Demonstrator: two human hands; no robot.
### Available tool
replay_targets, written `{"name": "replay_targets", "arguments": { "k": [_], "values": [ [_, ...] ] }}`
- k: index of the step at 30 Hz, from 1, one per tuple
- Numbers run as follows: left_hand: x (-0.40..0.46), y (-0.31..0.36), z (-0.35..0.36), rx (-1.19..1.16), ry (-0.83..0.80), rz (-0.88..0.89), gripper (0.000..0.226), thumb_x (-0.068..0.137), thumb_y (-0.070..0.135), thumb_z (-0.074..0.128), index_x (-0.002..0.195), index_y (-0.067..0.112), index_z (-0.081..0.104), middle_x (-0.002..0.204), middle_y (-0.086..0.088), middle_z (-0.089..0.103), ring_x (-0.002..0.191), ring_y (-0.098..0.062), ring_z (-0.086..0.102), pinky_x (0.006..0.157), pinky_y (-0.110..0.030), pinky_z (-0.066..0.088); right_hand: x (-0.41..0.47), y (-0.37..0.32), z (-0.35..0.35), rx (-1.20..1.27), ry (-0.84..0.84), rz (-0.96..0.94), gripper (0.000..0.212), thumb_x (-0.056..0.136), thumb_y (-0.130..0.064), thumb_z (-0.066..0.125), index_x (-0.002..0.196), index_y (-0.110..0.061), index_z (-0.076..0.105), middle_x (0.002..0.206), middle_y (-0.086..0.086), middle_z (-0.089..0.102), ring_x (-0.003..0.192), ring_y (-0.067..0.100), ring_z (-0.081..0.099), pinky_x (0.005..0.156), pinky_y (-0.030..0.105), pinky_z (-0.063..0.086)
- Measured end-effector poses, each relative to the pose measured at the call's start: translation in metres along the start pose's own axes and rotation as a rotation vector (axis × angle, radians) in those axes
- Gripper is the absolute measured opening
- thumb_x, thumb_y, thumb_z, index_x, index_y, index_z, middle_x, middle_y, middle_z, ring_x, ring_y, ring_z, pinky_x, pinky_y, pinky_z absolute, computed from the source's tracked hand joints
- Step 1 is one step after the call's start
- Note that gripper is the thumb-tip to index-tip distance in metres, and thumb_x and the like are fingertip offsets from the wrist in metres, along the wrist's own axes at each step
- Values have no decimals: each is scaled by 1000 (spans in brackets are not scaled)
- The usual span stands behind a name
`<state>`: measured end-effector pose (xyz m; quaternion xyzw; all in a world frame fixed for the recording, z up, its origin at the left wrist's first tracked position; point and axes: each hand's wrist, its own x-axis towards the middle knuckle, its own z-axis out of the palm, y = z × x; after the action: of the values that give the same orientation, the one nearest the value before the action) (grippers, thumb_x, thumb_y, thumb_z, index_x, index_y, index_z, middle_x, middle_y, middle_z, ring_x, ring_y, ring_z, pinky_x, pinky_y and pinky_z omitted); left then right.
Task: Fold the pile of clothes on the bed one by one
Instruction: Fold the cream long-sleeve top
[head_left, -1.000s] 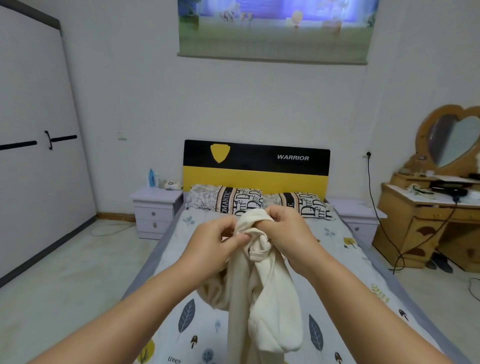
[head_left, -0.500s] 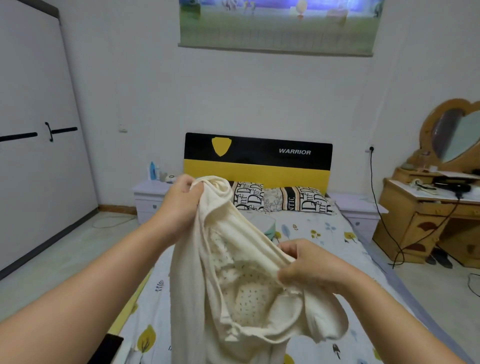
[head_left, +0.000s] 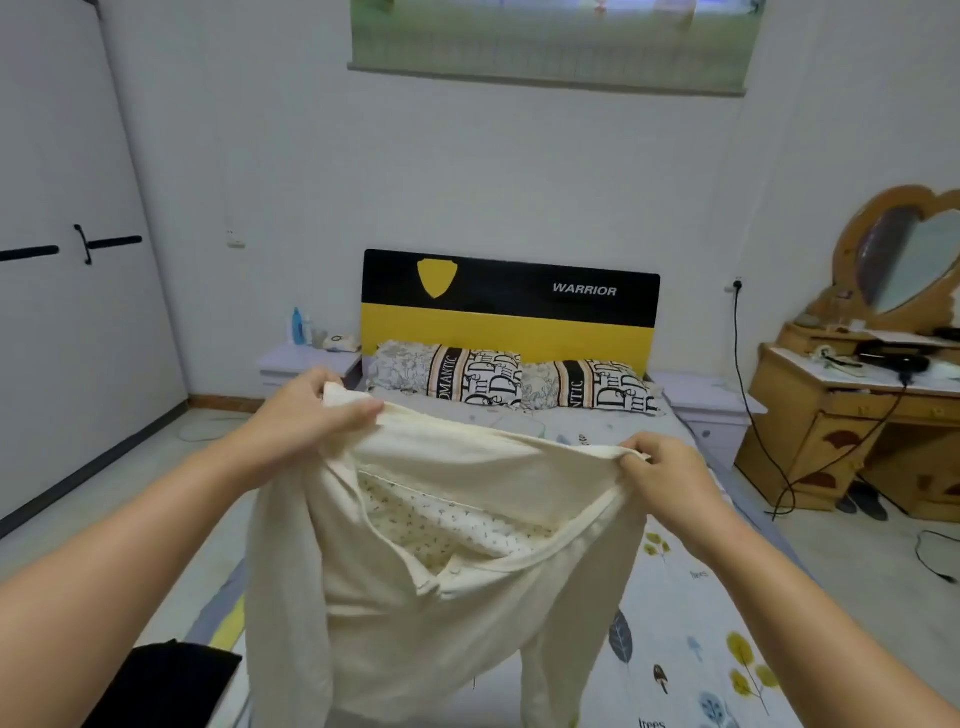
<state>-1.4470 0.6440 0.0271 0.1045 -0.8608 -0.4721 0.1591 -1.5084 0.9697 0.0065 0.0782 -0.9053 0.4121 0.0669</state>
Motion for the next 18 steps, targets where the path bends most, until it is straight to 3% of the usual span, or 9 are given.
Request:
{"name": "replay_targets", "arguments": {
  "k": [3,5,8,11,13,15,18],
  "values": [
    [-1,-5,2,197,64,66,23,84,33,64,73,18,50,65,2,53,59,-11,45,52,-28,31,3,-3,-1,-23,35,-19,31,93,-16,43,63,-12,49,61,1,48,57,14,41,51,28,26],
    [1,-6,0,97,131,57,28,92,33,53,70,15,52,67,0,53,61,-13,44,56,-28,30,2,-4,0,-54,39,-55,38,93,-14,42,56,-15,41,56,-1,42,54,13,36,50,30,22],
    [7,-6,-9,-70,223,33,31,97,27,43,76,7,54,74,-8,48,69,-17,42,60,-29,29,1,-2,-2,-27,-5,-53,41,93,-17,48,52,-18,43,52,-4,43,51,11,37,49,27,23],
    [11,-11,-14,-72,308,2,31,98,24,40,78,6,54,73,-10,48,68,-18,41,61,-30,30,-3,0,-13,3,-204,-39,28,85,-28,64,67,-11,53,63,0,54,57,12,46,51,23,30],
    [14,-14,-14,-144,400,-24,32,98,23,39,77,4,54,71,-8,50,72,-20,43,65,-31,32,-7,-1,-28,25,-394,5,25,76,-22,75,88,-11,57,83,5,66,71,19,59,59,27,44],
    [15,-14,-13,-115,467,-18,36,98,24,39,66,9,47,65,-3,46,67,-20,41,61,-32,29,-11,-2,-39,-113,-502,-5,31,72,-12,77,95,-17,58,92,4,67,81,22,63,67,32,50],
    [14,-6,-8,38,424,88,40,99,23,38,59,18,36,61,1,41,57,-13,35,53,-32,25,-14,-1,-47,-320,-322,-107,12,78,-7,65,71,-14,60,70,3,59,67,20,53,58,29,37]
  ]
}}
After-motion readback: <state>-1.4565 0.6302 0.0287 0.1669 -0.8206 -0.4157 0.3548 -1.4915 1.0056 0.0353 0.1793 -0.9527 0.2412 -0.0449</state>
